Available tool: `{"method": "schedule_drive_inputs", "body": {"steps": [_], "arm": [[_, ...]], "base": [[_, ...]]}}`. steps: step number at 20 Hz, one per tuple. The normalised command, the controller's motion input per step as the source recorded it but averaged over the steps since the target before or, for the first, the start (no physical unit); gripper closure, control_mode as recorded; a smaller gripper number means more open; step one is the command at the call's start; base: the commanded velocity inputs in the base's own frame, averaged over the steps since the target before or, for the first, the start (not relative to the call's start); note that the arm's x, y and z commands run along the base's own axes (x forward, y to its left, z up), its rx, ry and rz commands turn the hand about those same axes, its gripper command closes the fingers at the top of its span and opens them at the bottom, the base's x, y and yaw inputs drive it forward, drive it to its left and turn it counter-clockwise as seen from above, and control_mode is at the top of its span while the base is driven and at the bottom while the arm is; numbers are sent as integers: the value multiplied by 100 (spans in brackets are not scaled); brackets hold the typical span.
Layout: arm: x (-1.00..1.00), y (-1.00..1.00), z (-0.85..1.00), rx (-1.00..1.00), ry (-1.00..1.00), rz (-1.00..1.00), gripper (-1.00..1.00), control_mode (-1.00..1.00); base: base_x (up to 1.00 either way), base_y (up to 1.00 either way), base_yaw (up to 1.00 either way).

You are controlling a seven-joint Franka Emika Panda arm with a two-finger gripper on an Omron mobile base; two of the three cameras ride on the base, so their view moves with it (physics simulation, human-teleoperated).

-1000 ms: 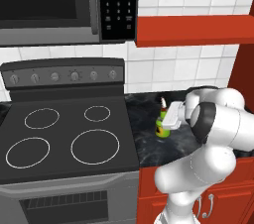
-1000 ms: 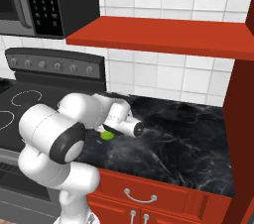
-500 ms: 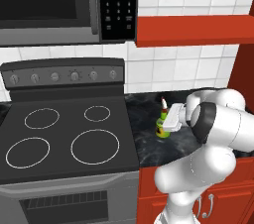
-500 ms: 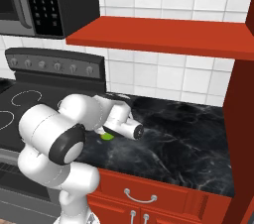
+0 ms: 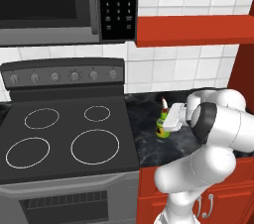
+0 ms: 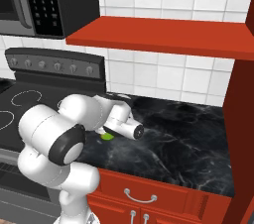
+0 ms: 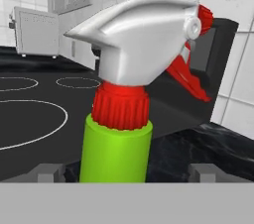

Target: Move the cutting board and knife to the sink. Then move spray from the shelves to the counter.

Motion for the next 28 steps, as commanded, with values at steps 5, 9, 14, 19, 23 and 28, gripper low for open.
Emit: {"method": "schedule_drive_inputs", "body": {"steps": [5, 9, 14, 19, 23, 28], "arm": [[-1, -1, 8, 0, 0, -2, -100, -100], [-5, -2, 9, 0, 0, -2, -100, -100], [-8, -1, 4, 0, 3, -5, -100, -100], [-1, 0, 0, 0, 9, -6, -100, -100], [0, 0, 0, 0, 4, -7, -100, -100], [-9, 0, 1, 0, 2, -6, -100, -100]], "base": [[0, 0, 0], [0, 0, 0], [0, 0, 0], [0, 0, 0], [0, 0, 0], [0, 0, 0]]}}
